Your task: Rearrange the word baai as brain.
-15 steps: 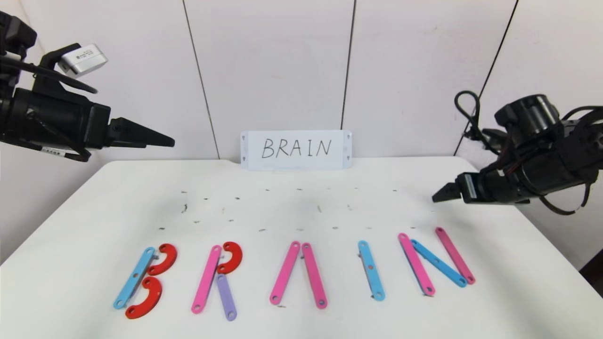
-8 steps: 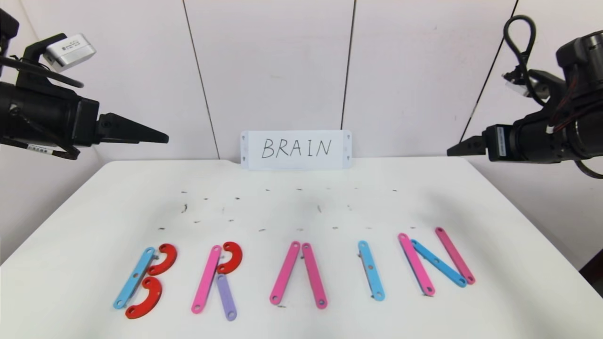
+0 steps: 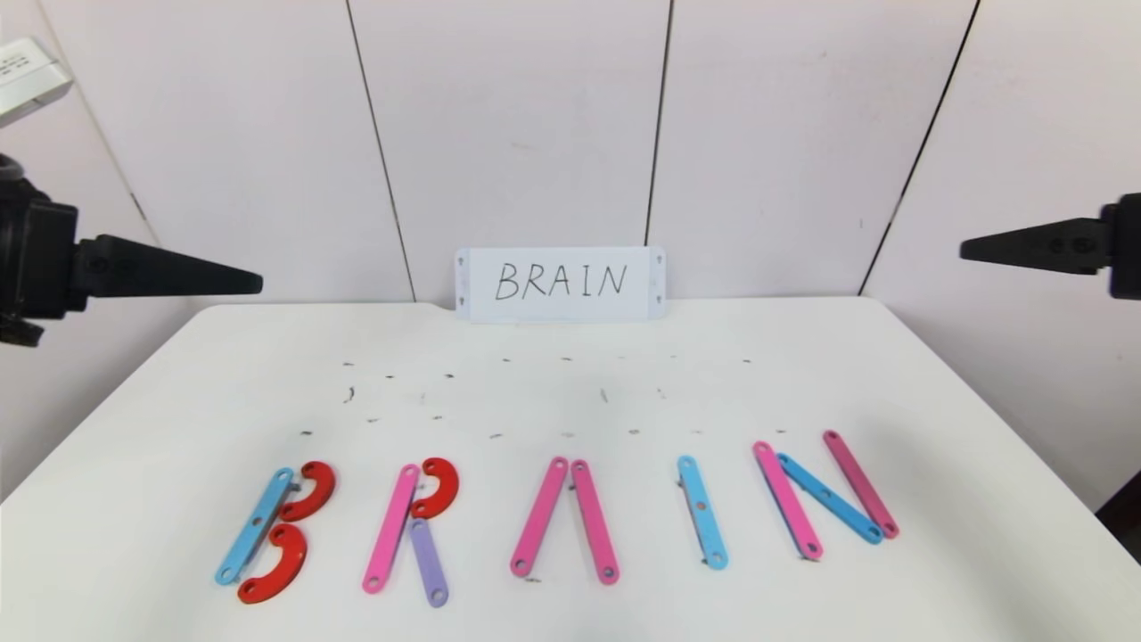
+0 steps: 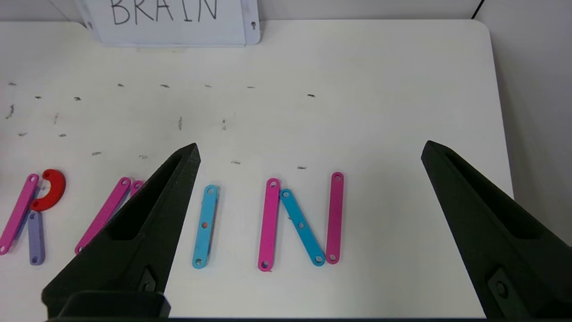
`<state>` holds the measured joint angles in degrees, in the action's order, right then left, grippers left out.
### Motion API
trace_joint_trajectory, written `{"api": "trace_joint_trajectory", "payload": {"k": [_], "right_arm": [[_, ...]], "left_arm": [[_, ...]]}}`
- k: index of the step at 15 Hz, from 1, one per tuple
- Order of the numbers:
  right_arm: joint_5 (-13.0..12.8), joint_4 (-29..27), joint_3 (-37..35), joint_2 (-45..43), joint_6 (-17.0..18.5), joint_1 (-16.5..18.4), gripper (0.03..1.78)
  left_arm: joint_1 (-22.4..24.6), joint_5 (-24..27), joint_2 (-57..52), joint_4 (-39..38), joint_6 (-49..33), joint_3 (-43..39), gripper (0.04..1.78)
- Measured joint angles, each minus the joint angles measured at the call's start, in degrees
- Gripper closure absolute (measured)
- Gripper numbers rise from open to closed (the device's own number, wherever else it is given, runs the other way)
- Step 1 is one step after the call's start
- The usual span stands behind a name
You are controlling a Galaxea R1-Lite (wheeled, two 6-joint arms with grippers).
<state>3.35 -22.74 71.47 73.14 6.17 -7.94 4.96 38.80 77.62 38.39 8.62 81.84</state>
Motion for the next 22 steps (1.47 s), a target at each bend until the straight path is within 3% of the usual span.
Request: {"api": "trace_joint_trajectory", "payload": {"k": [5,10,15,18,20,22], "right_arm": [[-0.4,-0.1,-12.5,-19.6,-0.2,0.0,0.07],[-2.1,0.0,-22.4,-38.1,-0.7,0.7,0.07],[-8.3,0.3,-29.9,-52.8,-2.3,1.0,0.07],[-15.7,2.4,-31.1,-56.1,-3.0,1.5,0.07],[-15.8,2.4,-31.2,-57.1,-3.1,3.8,0.07],[-13.5,2.1,-32.0,-58.7,-4.4,6.0,0.07]], "left_arm": [[0.0,-6.4,-16.6,0.0,-1.5,-11.3,0.08],[0.0,-19.9,-35.0,0.0,-5.4,-20.5,0.08],[0.1,-35.2,-51.6,0.5,-7.3,-26.2,0.08],[-0.6,-39.0,-58.0,2.3,-7.2,-26.8,0.08],[-3.4,-38.9,-60.3,6.1,-7.2,-25.6,0.08],[-5.8,-39.0,-62.1,9.3,-7.3,-24.9,0.08]]}}
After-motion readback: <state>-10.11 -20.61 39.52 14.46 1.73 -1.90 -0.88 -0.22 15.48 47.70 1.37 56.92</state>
